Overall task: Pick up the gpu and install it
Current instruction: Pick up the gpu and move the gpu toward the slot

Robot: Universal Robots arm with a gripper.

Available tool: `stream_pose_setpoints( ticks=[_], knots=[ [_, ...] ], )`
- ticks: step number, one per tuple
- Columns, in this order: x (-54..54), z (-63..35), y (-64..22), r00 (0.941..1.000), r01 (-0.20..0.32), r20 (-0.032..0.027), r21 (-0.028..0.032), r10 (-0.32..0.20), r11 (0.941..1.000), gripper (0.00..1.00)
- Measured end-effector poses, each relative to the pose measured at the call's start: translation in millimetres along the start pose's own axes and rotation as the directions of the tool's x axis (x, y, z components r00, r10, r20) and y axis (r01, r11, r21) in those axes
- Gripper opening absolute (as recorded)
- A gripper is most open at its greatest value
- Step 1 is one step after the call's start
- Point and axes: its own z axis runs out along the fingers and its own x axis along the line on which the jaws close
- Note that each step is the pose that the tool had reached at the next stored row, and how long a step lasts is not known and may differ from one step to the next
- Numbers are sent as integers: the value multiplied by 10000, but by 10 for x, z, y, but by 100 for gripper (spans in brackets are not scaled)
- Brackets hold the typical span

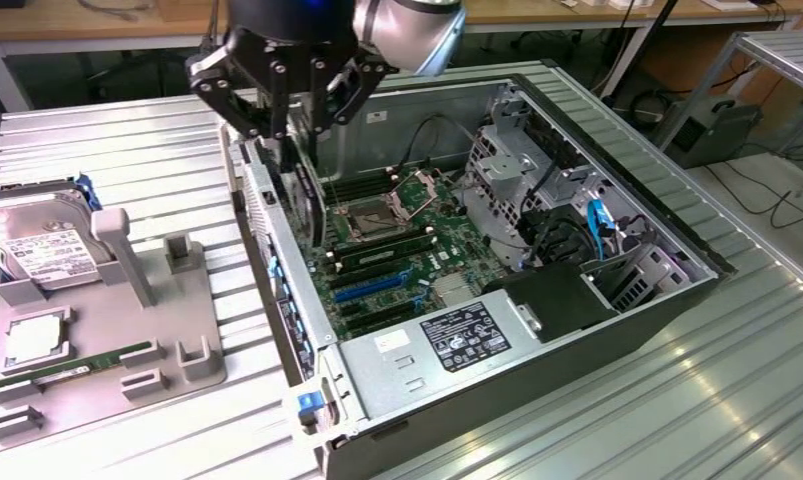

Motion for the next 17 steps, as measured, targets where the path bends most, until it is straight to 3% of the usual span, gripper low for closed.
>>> stream_pose_setpoints(
  ticks=[6,17],
  knots=[
    [-292,41,-3,9999,-9,-125,1,9,10000,26],
    [-858,244,-18,9994,-8,-354,0,8,10000,26]
  ],
)
